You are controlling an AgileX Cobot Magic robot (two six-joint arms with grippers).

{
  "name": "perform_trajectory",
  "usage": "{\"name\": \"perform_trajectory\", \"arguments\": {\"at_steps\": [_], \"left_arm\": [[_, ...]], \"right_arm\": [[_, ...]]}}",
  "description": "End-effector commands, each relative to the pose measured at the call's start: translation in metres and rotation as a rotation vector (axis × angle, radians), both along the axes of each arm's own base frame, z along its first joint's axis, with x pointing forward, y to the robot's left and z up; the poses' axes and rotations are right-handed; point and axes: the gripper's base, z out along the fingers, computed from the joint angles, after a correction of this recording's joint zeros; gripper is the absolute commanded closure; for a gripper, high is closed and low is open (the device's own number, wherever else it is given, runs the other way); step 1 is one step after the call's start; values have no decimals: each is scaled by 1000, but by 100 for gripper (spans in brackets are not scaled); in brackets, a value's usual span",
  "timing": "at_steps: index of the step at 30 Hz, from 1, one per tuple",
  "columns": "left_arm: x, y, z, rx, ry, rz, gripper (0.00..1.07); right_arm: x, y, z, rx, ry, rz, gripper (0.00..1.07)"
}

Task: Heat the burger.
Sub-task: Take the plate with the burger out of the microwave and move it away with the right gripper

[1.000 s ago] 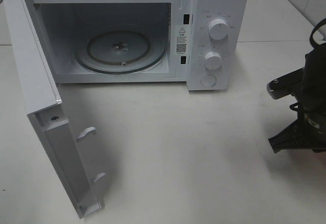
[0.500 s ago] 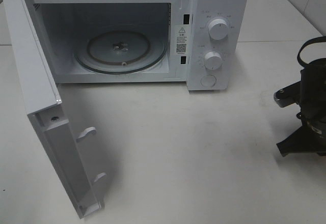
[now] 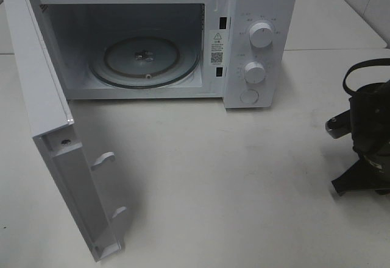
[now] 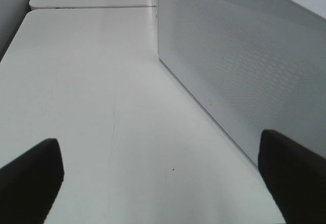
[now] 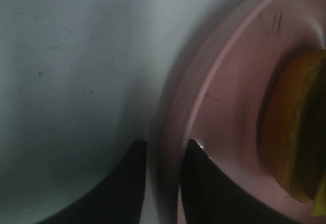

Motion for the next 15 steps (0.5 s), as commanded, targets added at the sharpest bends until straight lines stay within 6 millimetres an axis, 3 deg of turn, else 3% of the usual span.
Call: {"name": "perform_trajectory", "arguments": {"at_steps": [1, 2, 3, 5, 8, 15], "left_arm": [[-2, -1, -1, -7, -24, 2, 9], [-2, -1, -1, -7, -24, 2, 9], [-2, -1, -1, -7, -24, 2, 9], [-2, -1, -1, -7, -24, 2, 9], [-2, -1, -1, -7, -24, 2, 9], [-2, -1, -1, -7, -24, 2, 9]], "right_arm": [[0, 0, 1, 3, 11, 14, 68], [0, 1, 5, 12, 5, 21, 58], [0, 1, 5, 12, 5, 21, 58], [1, 3, 14, 45, -10, 49, 47], [0, 5, 26, 85, -37, 69, 41], [-7, 8, 49, 155, -42, 94, 41]]}}
